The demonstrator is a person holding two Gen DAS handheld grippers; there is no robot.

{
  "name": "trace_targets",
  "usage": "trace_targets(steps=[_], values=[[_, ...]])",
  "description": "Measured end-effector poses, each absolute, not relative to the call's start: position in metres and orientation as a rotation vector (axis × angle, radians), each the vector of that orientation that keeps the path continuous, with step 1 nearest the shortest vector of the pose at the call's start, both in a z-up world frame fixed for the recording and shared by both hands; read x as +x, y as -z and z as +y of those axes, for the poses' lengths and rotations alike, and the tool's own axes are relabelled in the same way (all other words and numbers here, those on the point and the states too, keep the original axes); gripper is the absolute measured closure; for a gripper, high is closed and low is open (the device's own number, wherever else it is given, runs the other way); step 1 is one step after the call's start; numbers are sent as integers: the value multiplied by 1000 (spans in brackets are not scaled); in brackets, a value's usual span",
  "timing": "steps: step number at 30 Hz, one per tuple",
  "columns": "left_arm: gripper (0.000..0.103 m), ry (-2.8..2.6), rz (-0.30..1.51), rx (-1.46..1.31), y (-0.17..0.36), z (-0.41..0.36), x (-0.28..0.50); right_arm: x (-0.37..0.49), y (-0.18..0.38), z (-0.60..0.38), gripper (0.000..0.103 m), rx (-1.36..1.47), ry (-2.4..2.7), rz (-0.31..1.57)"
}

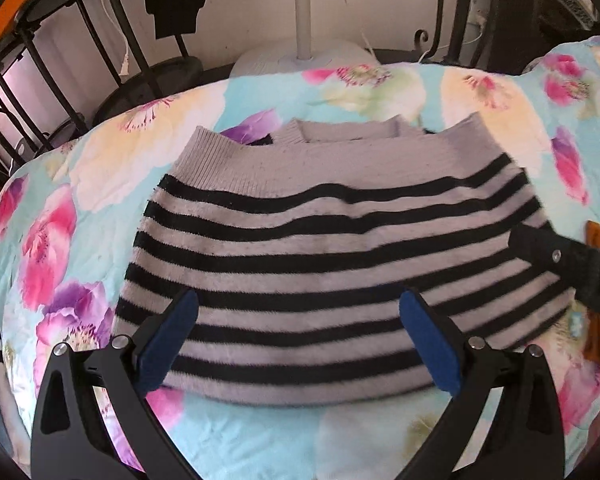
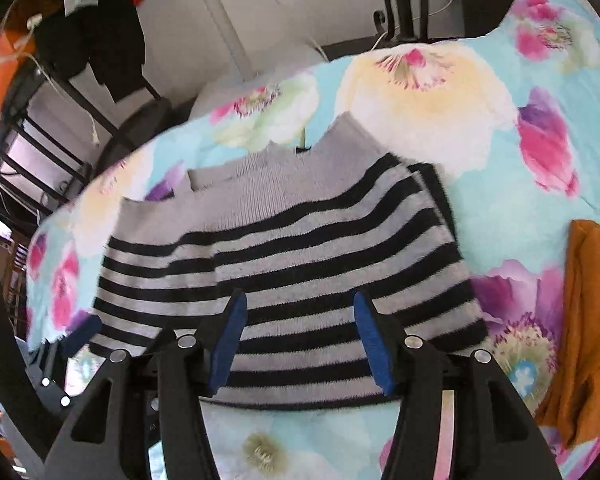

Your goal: Fold small clothes

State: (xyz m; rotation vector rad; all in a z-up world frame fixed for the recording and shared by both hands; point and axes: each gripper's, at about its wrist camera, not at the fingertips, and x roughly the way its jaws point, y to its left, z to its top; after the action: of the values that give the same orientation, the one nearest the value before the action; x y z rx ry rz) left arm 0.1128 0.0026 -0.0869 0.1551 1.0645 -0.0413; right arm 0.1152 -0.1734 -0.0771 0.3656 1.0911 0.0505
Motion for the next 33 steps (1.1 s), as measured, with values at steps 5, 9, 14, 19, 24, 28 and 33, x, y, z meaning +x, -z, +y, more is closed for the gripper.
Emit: trace_targets(steps=[5,9,14,19,24,28,33], values=[[5,52,1051,171,72,-6,93,97,58,-198,43,436,-48,1056],[5,53,1069,163,67,-9,86,86,50,-219,41,452,-32,1031],[5,79,1081,193,65,-24,82,79,58,-253,40,432,30,1034],[5,94,1114,225,83,-40,91,81,83,-290,40,511,98,1074],[5,75,1172,197,112,-44,107,86,115,-302,40,646,94,1133],[5,71,1215,182,129,-45,113,93,129,-295,40,672,63,1165],[5,64,1244,183,141,-45,115,100,143,-288,40,659,55,1194]])
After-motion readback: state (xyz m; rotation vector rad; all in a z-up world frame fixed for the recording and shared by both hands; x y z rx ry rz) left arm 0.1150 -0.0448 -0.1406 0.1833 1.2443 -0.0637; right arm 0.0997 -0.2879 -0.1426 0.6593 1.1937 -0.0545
